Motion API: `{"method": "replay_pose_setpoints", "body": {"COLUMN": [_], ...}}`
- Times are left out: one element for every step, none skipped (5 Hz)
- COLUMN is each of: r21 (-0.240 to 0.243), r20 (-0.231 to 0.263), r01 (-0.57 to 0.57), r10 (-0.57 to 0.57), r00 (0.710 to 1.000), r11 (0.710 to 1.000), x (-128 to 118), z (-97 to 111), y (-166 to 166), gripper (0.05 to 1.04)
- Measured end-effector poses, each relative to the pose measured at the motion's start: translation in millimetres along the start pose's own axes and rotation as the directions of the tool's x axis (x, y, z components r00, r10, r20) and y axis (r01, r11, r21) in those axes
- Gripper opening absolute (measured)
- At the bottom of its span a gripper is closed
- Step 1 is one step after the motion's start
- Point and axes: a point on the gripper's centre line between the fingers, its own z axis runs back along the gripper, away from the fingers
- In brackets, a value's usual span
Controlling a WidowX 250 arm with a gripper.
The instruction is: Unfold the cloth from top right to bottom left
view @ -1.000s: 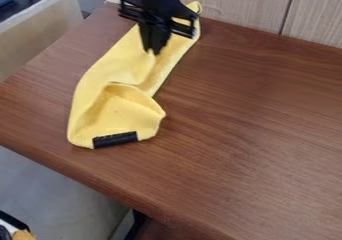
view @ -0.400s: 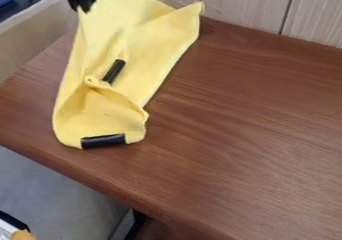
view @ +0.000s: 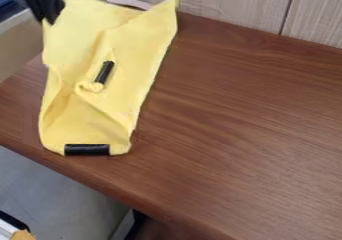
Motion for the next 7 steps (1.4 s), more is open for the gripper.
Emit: {"method": "replay_pose_setpoints", "body": {"r21": [0.008,0.017,0.018,0.015,0.023,0.033,0.052], "r20": [-0.054,-0.077,-0.088,-0.095,-0.060,0.033,0.082], "r01": [-0.043,-0.087,-0.087,-0.079,-0.091,-0.092,-0.071], "r10": [0.043,0.088,0.088,0.080,0.092,0.091,0.066], "r00": [0.998,0.993,0.992,0.992,0.994,0.995,0.994], "r11": [0.999,0.996,0.996,0.997,0.996,0.995,0.996], "x": [-9.0,-15.3,-16.9,-17.3,-13.2,-6.4,2.0], "z": [-19.5,-22.5,-22.4,-19.6,0.3,35.3,64.9], "y": [16.4,26.9,26.4,25.7,26.8,26.7,20.7], "gripper": [0.237,0.503,0.814,1.007,1.005,0.999,0.999]}}
